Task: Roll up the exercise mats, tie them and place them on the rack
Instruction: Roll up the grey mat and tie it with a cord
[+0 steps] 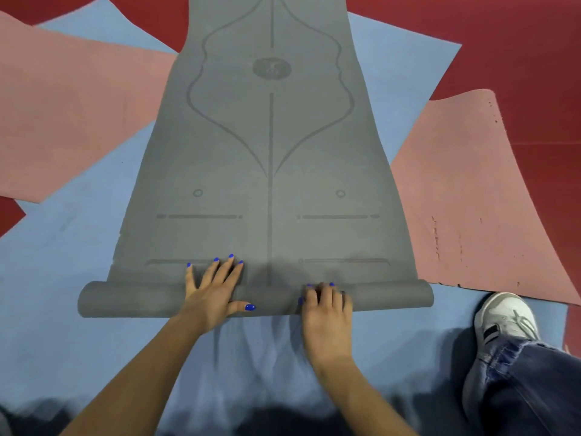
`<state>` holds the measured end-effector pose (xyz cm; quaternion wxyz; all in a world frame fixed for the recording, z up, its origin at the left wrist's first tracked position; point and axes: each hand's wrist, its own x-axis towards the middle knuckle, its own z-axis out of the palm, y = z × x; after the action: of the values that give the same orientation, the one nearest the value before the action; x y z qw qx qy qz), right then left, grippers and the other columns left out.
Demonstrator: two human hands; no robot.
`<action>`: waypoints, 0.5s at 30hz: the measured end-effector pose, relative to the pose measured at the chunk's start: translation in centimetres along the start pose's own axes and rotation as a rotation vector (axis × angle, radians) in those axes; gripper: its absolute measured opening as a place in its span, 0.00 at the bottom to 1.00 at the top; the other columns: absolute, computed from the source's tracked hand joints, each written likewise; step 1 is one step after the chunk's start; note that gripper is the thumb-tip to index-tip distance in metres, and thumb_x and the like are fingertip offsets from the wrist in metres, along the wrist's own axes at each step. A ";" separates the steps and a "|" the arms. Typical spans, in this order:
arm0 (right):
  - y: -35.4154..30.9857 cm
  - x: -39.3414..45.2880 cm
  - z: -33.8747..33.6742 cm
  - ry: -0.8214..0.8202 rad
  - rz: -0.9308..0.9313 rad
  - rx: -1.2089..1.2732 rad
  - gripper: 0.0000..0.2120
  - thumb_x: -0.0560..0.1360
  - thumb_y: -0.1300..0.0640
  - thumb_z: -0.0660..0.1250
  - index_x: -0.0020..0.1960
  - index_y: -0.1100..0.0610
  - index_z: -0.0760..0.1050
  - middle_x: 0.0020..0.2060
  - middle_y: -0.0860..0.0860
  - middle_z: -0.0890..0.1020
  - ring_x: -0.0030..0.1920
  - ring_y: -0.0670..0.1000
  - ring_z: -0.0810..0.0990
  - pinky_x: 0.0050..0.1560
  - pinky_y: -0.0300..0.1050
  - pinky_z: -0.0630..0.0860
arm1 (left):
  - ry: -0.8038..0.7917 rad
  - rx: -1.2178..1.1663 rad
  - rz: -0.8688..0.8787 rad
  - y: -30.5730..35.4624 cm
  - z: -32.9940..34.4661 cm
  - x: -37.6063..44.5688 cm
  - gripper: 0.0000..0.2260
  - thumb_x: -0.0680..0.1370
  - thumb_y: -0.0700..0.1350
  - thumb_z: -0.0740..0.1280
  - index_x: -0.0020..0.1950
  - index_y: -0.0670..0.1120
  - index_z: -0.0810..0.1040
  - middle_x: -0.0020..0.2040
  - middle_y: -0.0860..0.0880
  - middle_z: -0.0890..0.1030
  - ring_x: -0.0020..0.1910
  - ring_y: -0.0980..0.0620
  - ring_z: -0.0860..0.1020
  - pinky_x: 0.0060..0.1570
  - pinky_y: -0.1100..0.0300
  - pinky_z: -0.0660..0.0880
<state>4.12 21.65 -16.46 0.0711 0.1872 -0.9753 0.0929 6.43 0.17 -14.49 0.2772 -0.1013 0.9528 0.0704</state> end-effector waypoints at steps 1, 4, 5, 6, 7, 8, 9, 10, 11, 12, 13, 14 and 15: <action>-0.3 -1.5 0.3 -0.044 0.020 0.014 0.19 0.72 0.53 0.58 0.55 0.62 0.79 0.52 0.63 0.79 0.55 0.64 0.79 0.63 0.59 0.60 | 0.015 0.004 0.007 -0.1 0.3 -0.1 0.58 0.52 0.81 0.27 0.79 0.53 0.41 0.79 0.55 0.42 0.77 0.51 0.41 0.70 0.36 0.37; -0.1 -3.8 0.6 -0.182 0.020 0.036 0.36 0.72 0.41 0.55 0.75 0.59 0.59 0.73 0.60 0.64 0.76 0.55 0.53 0.73 0.59 0.45 | 0.024 0.014 -0.004 -0.2 0.7 -0.2 0.67 0.43 0.78 0.19 0.79 0.53 0.43 0.79 0.55 0.44 0.77 0.51 0.41 0.70 0.37 0.36; 0.2 -3.7 0.8 -0.202 0.012 0.045 0.39 0.72 0.38 0.55 0.77 0.57 0.53 0.74 0.58 0.61 0.77 0.53 0.47 0.73 0.59 0.45 | 0.029 0.024 -0.010 0.0 0.7 -0.2 0.67 0.43 0.77 0.19 0.79 0.53 0.44 0.79 0.56 0.45 0.77 0.51 0.41 0.70 0.37 0.37; 0.4 -3.3 0.9 -0.237 0.010 0.062 0.41 0.71 0.36 0.55 0.78 0.56 0.50 0.75 0.58 0.59 0.77 0.53 0.43 0.73 0.59 0.45 | 0.019 0.035 -0.026 0.2 0.5 -0.4 0.66 0.44 0.77 0.18 0.79 0.53 0.44 0.79 0.56 0.45 0.77 0.51 0.41 0.69 0.35 0.38; 0.5 -2.6 1.2 -0.272 0.007 0.067 0.43 0.70 0.35 0.55 0.78 0.56 0.49 0.75 0.57 0.58 0.77 0.52 0.41 0.73 0.59 0.44 | 0.017 0.045 -0.056 0.3 0.3 -0.4 0.63 0.46 0.77 0.18 0.79 0.54 0.43 0.79 0.56 0.44 0.77 0.51 0.41 0.68 0.32 0.39; 0.5 -1.7 1.0 -0.317 0.008 0.069 0.44 0.69 0.34 0.55 0.78 0.56 0.48 0.75 0.58 0.59 0.77 0.53 0.41 0.72 0.59 0.43 | 0.033 0.035 -0.094 0.4 0.2 -0.2 0.59 0.50 0.77 0.21 0.78 0.54 0.41 0.79 0.56 0.44 0.77 0.50 0.40 0.67 0.29 0.41; 0.6 -0.9 0.9 -0.365 0.013 0.064 0.46 0.68 0.32 0.54 0.78 0.57 0.48 0.75 0.58 0.59 0.77 0.53 0.41 0.72 0.59 0.42 | 0.048 0.004 -0.138 0.5 0.0 -0.1 0.54 0.55 0.76 0.25 0.78 0.55 0.41 0.79 0.55 0.43 0.77 0.48 0.39 0.65 0.26 0.42; 0.6 0.1 0.6 -0.430 0.018 0.045 0.49 0.66 0.30 0.51 0.78 0.58 0.45 0.76 0.58 0.56 0.77 0.53 0.41 0.71 0.59 0.38 | 0.063 -0.030 -0.167 0.8 -0.3 -0.2 0.50 0.60 0.75 0.29 0.79 0.54 0.42 0.79 0.54 0.44 0.77 0.46 0.40 0.63 0.24 0.43; 0.7 1.0 0.3 -0.490 0.008 0.017 0.52 0.63 0.28 0.47 0.77 0.57 0.38 0.77 0.58 0.50 0.76 0.53 0.38 0.69 0.59 0.31 | 0.086 -0.029 -0.158 1.2 -0.6 -0.6 0.46 0.66 0.73 0.31 0.79 0.52 0.48 0.79 0.51 0.48 0.78 0.44 0.45 0.61 0.22 0.45; 0.8 1.6 0.2 -0.525 -0.016 0.010 0.54 0.60 0.26 0.42 0.75 0.56 0.30 0.77 0.56 0.39 0.75 0.53 0.32 0.64 0.57 0.23 | 0.151 0.003 -0.110 1.6 -0.1 -1.0 0.42 0.73 0.70 0.31 0.78 0.49 0.57 0.78 0.48 0.55 0.77 0.42 0.52 0.59 0.20 0.49; 0.7 2.1 0.0 -0.598 -0.006 0.045 0.55 0.56 0.24 0.38 0.73 0.54 0.26 0.74 0.54 0.31 0.72 0.52 0.26 0.59 0.55 0.18 | 0.215 0.013 -0.027 1.9 1.2 -1.3 0.39 0.78 0.66 0.33 0.75 0.45 0.66 0.76 0.45 0.61 0.75 0.41 0.57 0.58 0.20 0.53; 0.6 2.7 -0.1 -0.648 0.018 0.086 0.58 0.52 0.21 0.35 0.73 0.52 0.25 0.72 0.52 0.27 0.70 0.51 0.23 0.56 0.54 0.15 | 0.265 0.033 0.052 2.2 2.7 -1.5 0.38 0.80 0.64 0.35 0.72 0.42 0.69 0.73 0.44 0.64 0.76 0.41 0.57 0.61 0.23 0.53; 0.6 3.3 -0.2 -0.663 0.028 0.108 0.62 0.49 0.18 0.32 0.74 0.51 0.27 0.71 0.51 0.26 0.69 0.50 0.23 0.55 0.54 0.14 | 0.302 0.042 0.098 2.8 3.7 -1.7 0.36 0.80 0.65 0.38 0.72 0.41 0.67 0.72 0.43 0.64 0.77 0.43 0.51 0.64 0.28 0.50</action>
<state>0.88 21.03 -15.76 -0.2614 0.1975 -0.9414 0.0795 9.11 3.83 -16.47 0.1291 -0.0580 0.9888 0.0477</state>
